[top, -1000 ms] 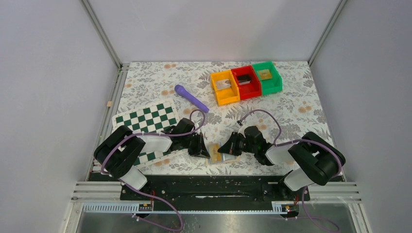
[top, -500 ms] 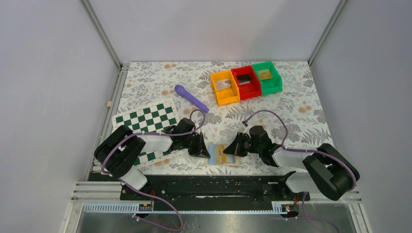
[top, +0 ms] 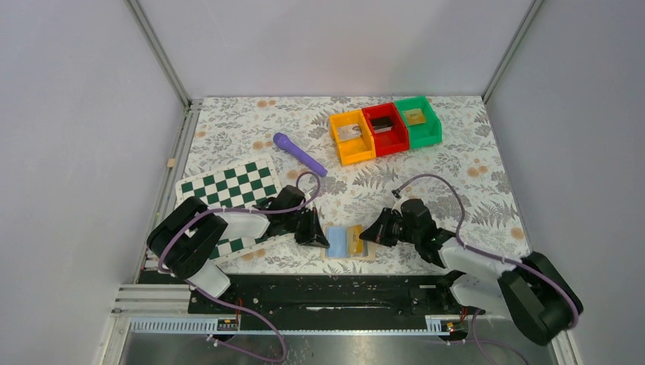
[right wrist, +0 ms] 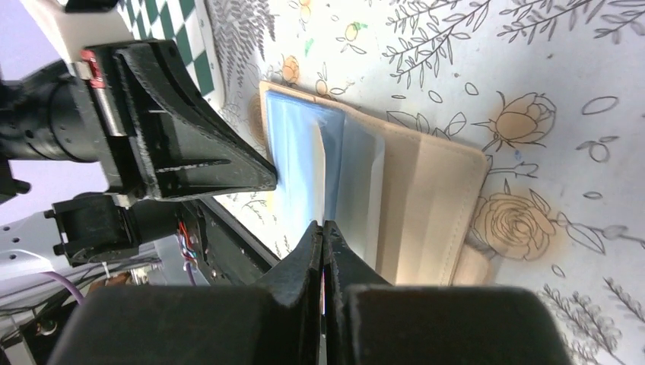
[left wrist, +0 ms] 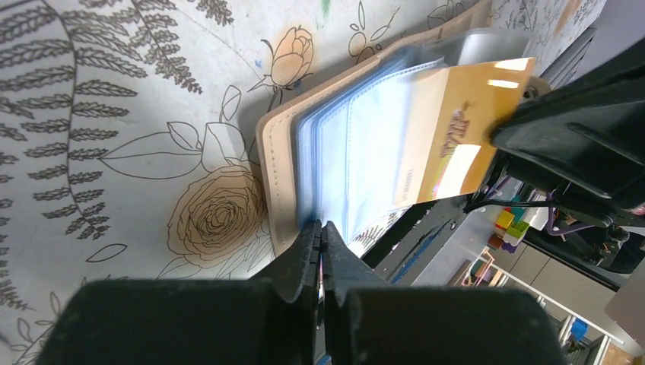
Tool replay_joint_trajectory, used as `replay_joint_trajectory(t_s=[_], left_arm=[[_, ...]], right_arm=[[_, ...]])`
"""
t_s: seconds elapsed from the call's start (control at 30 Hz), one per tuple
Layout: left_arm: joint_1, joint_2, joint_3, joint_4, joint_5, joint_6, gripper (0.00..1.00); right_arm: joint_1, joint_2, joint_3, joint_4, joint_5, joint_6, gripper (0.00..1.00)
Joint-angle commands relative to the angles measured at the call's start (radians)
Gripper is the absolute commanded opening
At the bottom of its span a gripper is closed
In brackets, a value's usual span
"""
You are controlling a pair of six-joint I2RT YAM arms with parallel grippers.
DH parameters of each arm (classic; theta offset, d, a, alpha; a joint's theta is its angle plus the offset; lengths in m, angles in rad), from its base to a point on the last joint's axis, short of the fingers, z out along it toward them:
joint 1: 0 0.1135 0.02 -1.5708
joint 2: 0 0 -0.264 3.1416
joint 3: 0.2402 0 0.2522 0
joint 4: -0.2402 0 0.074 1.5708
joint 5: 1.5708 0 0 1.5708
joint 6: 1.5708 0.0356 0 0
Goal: Take the credit cards out of the card holder
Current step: Remove the credit card from the card holder.
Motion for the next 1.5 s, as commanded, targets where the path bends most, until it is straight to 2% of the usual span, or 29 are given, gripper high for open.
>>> replay_joint_trajectory(t_s=[0.0,0.07,0.2,0.33,0.4,0.47,0.63,0.73,0.83,0.97,1.07,1.23,1.47], left_arm=[[-0.005,-0.014,-0.037,-0.045,-0.123,0.022,0.00],[-0.005,-0.028,-0.029,-0.046,-0.112,0.019,0.00],[-0.008,-0.082,0.002,-0.048,-0.075,-0.005,0.09],[-0.011,-0.163,0.078,-0.105,-0.080,0.006,0.27],[-0.019,-0.217,0.097,-0.106,-0.081,-0.001,0.39],[-0.032,-0.281,0.087,-0.053,-0.056,-0.024,0.51],[-0.079,-0.339,0.033,0.172,0.024,-0.115,0.61],[-0.117,-0.319,0.036,0.263,0.050,-0.146,0.65],[-0.144,-0.282,0.029,0.379,0.066,-0.200,0.67],[-0.158,-0.212,0.000,0.619,0.105,-0.322,0.68],[-0.165,-0.175,-0.003,0.718,0.119,-0.370,0.68],[-0.166,-0.171,-0.006,0.722,0.108,-0.380,0.66],[-0.167,-0.136,-0.019,0.767,0.107,-0.412,0.48]], right_arm=[[-0.008,-0.177,0.010,-0.190,0.115,-0.015,0.00],[-0.008,-0.283,0.022,-0.276,0.151,-0.020,0.00],[-0.009,-0.438,0.027,-0.375,0.198,0.018,0.00],[-0.009,-0.547,0.003,-0.420,0.189,0.120,0.00],[-0.008,-0.620,-0.007,-0.448,0.196,0.174,0.00],[-0.008,-0.711,-0.025,-0.453,0.217,0.241,0.00],[-0.008,-0.892,-0.071,-0.435,0.272,0.352,0.00],[-0.008,-0.917,-0.065,-0.419,0.256,0.371,0.00],[-0.008,-0.895,-0.047,-0.372,0.215,0.373,0.00],[-0.009,-0.849,-0.041,-0.296,0.165,0.388,0.00],[-0.008,-0.833,-0.037,-0.281,0.152,0.391,0.00],[-0.009,-0.854,-0.046,-0.305,0.170,0.394,0.00],[-0.008,-0.901,-0.057,-0.317,0.176,0.401,0.00]])
